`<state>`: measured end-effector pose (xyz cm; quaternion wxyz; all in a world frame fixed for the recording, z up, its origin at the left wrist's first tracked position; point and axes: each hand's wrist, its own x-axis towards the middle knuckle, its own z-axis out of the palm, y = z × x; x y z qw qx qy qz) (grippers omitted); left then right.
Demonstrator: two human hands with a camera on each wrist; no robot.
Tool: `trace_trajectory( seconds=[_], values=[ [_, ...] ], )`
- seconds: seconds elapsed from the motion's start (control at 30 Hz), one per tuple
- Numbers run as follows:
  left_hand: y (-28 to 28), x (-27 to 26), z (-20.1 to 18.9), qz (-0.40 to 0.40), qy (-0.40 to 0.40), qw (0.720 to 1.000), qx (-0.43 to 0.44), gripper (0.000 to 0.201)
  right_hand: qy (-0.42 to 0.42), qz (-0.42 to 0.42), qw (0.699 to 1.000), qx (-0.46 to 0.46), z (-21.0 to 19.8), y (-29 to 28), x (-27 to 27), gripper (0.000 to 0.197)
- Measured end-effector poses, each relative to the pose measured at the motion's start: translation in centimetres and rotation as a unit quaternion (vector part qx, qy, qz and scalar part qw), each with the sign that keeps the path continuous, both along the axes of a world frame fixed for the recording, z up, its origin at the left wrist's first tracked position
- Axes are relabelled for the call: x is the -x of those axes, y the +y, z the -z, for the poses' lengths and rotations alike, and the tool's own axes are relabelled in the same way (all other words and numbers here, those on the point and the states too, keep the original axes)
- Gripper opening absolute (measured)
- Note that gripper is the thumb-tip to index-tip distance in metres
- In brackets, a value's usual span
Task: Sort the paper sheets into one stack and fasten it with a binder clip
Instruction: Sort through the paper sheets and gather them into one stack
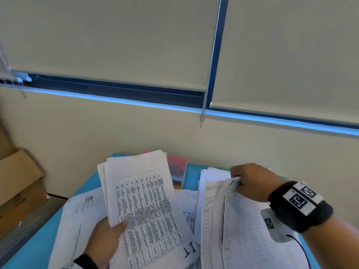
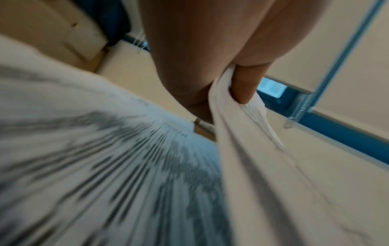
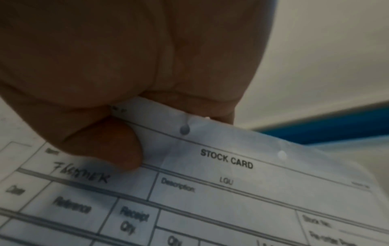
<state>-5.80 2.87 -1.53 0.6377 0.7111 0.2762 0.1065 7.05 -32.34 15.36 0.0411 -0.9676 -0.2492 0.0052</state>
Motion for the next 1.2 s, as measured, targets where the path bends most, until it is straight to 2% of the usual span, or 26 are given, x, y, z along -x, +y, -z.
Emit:
trace_trajectory(
  seconds=[0.17,0.23,0.3,0.4,0.43,0.5,0.57,0.6,0.63,0.73,0.83,0.9,0.97,1.0,1.07,1.13,1.17,1.2],
  values=[
    [-2.6,0.3,-6.1,0.093,-0.076,0.987,-0.106,0.006,-0.059,-0.085,0.992,-0.065,-6.6,4.4,4.2,0.008],
    [-3.4,0.4,-8.2,0.138,-0.081,0.979,-0.129,0.021,-0.112,-0.124,0.982,-0.091,-8.6,5.8,5.2,0.021],
    [-3.8,0.7,-9.5,0.187,-0.101,0.965,-0.150,0.038,-0.146,-0.148,0.971,-0.118,-10.0,7.0,5.7,0.023],
    [-4.2,1.6,-11.4,0.228,-0.121,0.952,-0.164,0.020,-0.159,-0.140,0.967,-0.145,-11.0,8.4,6.0,0.009],
    [-4.2,1.9,-12.0,0.230,-0.129,0.955,-0.134,0.023,-0.171,-0.130,0.967,-0.139,-11.0,8.8,6.0,0.002],
    [-3.8,2.6,-12.8,0.224,-0.136,0.964,-0.053,0.030,-0.206,-0.112,0.965,-0.117,-11.0,9.3,6.2,0.003],
    [-3.2,3.3,-13.1,0.223,-0.151,0.963,0.016,0.056,-0.220,-0.098,0.965,-0.104,-10.7,9.8,6.4,0.003],
    [-2.9,3.5,-13.0,0.226,-0.158,0.961,0.021,0.067,-0.215,-0.093,0.967,-0.102,-10.5,10.1,6.5,0.003],
    [-2.8,3.6,-12.9,0.222,-0.166,0.961,0.004,0.070,-0.209,-0.089,0.968,-0.103,-10.3,10.5,6.7,0.002],
    [-3.9,3.6,-12.1,0.172,-0.164,0.967,-0.095,0.051,-0.194,-0.095,0.969,-0.120,-9.8,11.6,7.3,0.003],
    [-4.9,3.5,-11.3,0.100,-0.178,0.972,-0.118,0.041,-0.204,-0.106,0.962,-0.145,-9.3,12.7,7.8,0.001],
    [-5.2,3.5,-10.9,0.075,-0.176,0.975,-0.112,0.030,-0.240,-0.103,0.949,-0.176,-8.5,12.9,7.7,0.003],
    [-5.0,3.3,-10.6,0.055,-0.173,0.980,-0.084,0.025,-0.287,-0.077,0.919,-0.258,-7.0,12.2,7.3,0.013],
    [-4.7,3.3,-10.5,0.046,-0.171,0.982,-0.066,0.024,-0.294,-0.048,0.894,-0.334,-5.9,11.5,7.0,0.022],
    [-3.9,3.4,-10.4,0.042,-0.165,0.985,-0.036,0.025,-0.266,0.051,0.809,-0.521,-2.7,9.6,6.5,0.040],
    [-3.0,3.5,-10.3,0.055,-0.158,0.986,-0.021,0.027,-0.154,0.171,0.706,-0.669,1.3,8.3,6.2,0.046],
    [-2.5,3.7,-10.3,0.062,-0.155,0.986,-0.014,0.028,-0.067,0.208,0.667,-0.713,3.4,8.1,6.1,0.044],
    [-2.2,3.7,-10.1,0.065,-0.150,0.987,-0.004,0.028,0.025,0.215,0.647,-0.731,5.5,8.2,6.1,0.043]
  ],
)
